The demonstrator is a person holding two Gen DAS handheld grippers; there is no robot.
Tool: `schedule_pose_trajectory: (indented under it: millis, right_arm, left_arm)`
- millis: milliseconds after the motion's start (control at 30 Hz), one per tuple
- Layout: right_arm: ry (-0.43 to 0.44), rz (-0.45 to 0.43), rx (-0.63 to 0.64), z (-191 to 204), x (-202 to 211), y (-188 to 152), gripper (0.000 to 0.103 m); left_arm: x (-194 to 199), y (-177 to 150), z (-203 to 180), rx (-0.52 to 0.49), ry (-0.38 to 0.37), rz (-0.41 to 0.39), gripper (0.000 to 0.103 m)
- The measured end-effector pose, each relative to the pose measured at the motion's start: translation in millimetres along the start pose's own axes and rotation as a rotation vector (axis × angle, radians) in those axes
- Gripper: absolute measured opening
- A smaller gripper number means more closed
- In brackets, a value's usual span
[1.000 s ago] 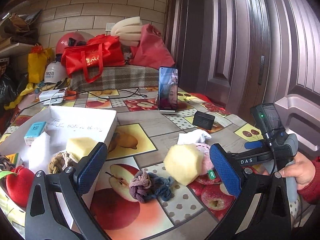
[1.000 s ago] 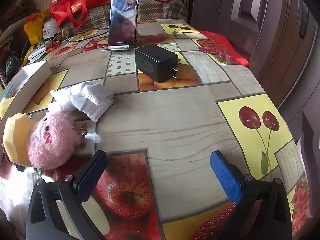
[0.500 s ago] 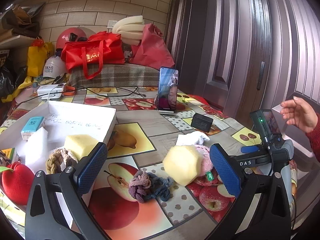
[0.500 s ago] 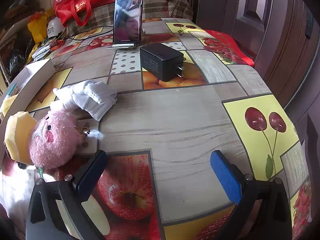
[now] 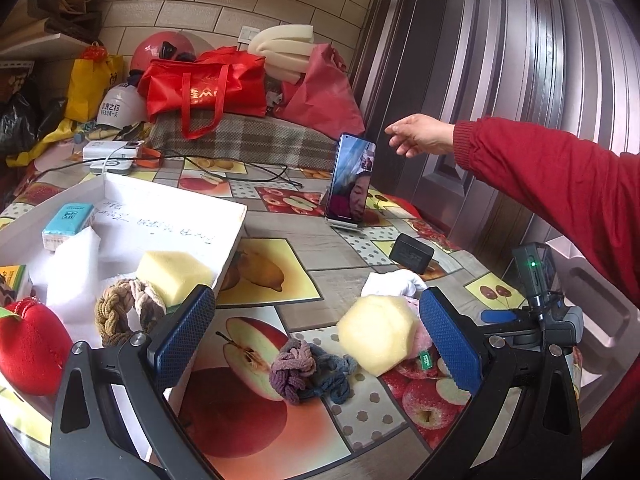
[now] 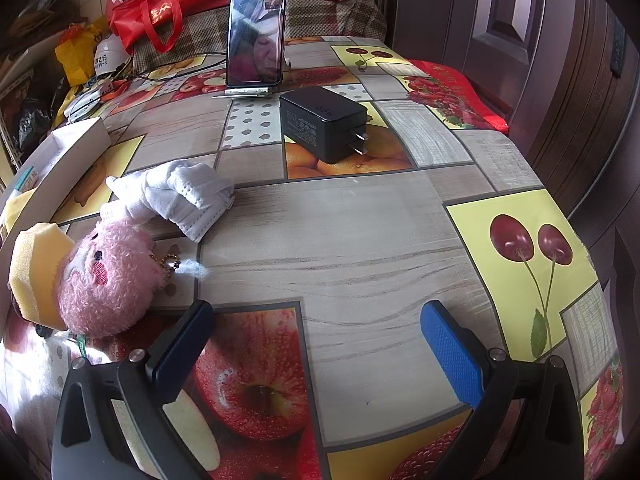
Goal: Organize soft objects
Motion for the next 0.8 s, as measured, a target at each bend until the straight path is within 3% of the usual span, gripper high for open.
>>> schedule_pose_trajectory:
  millis: [800]
  right_arm:
    - [0.0,0.0,0.001,0.0,0.3,-0.6,0.103]
  left_arm:
    - [-2.9,1.0,2.3,0.005,-0.001,0.011,0.103]
Point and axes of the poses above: each gripper's, at about its wrist camera, not at the fingertips, and x roughly against the way its jaws point, z to its left, y to its top, the point moved 4 cm from there along -x, roughly the way its jaws point, and after that the axes turned 3 degrees about z, right-handed, at the moved point
